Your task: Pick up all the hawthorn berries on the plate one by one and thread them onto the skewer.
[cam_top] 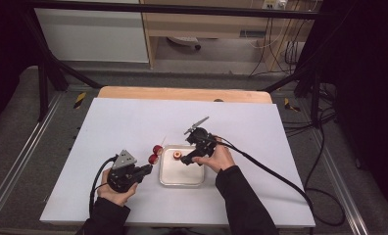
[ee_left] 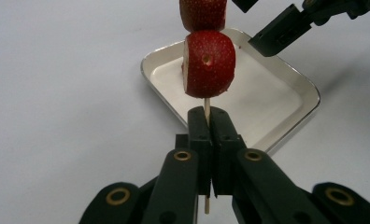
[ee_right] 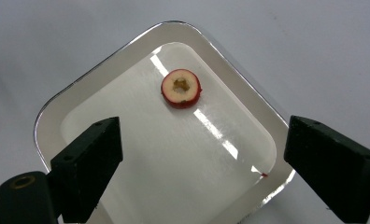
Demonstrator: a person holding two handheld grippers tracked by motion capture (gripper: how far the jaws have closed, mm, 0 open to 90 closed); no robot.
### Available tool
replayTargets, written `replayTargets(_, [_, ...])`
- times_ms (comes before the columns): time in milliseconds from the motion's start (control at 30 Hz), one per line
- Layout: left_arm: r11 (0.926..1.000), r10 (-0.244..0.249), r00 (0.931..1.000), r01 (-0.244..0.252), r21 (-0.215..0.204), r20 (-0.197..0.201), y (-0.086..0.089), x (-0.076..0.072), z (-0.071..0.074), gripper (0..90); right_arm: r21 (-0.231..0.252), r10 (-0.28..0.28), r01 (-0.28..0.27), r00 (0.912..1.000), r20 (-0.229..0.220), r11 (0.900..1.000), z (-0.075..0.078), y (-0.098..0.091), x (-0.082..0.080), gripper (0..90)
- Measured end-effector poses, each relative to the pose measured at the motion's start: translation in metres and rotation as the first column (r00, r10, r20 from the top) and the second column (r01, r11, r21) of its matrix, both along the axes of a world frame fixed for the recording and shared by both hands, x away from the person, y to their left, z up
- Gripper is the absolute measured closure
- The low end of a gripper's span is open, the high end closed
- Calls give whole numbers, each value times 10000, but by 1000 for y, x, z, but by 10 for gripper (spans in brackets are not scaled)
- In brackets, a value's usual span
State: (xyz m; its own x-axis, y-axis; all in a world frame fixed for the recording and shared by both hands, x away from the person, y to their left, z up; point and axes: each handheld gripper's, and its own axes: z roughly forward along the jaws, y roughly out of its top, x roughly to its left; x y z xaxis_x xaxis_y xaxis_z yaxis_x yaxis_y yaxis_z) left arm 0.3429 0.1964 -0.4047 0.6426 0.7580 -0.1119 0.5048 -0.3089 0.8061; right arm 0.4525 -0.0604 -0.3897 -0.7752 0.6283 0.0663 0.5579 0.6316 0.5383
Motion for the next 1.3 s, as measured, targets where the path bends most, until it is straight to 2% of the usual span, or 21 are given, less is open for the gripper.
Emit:
replayTargets(167, [9999, 131, 9999, -132, -90, -35, 3, 2, 0, 886, -438, 16, -31, 9994, -346, 9990, -4, 13, 16, 185])
replayTargets(267, [9998, 174, 9998, -175, -116, -28, 4, 2, 1, 886, -472, 55, -86, 9978, -655, 9988, -6, 20, 24, 229])
replayTargets(400, [9996, 209, 9998, -210, -164, -30, 6, 2, 2, 886, -480, 284, -324, 9962, -826, 9983, -10, 31, 32, 303])
replayTargets(533, [9998, 155, 9999, -156, -150, -34, 5, 2, 2, 886, -924, 534, -626, 9937, -989, 9937, -15, 40, 36, 326])
replayTargets(700, [9998, 136, 9999, -137, -175, -24, 5, 2, 2, 886, -1165, 727, -890, 9878, -1377, 9892, -20, 48, 39, 390])
replayTargets(900, [9998, 145, 9999, -145, -147, 7, 4, 2, 1, 886, -1246, 948, -1118, 9863, -1352, 9859, -23, 51, 41, 456])
replayTargets(1300, [9998, 147, 9999, -147, -127, -9, 4, 1, 1, 886, -1220, 954, -1138, 9844, -1479, 9860, -27, 54, 41, 578])
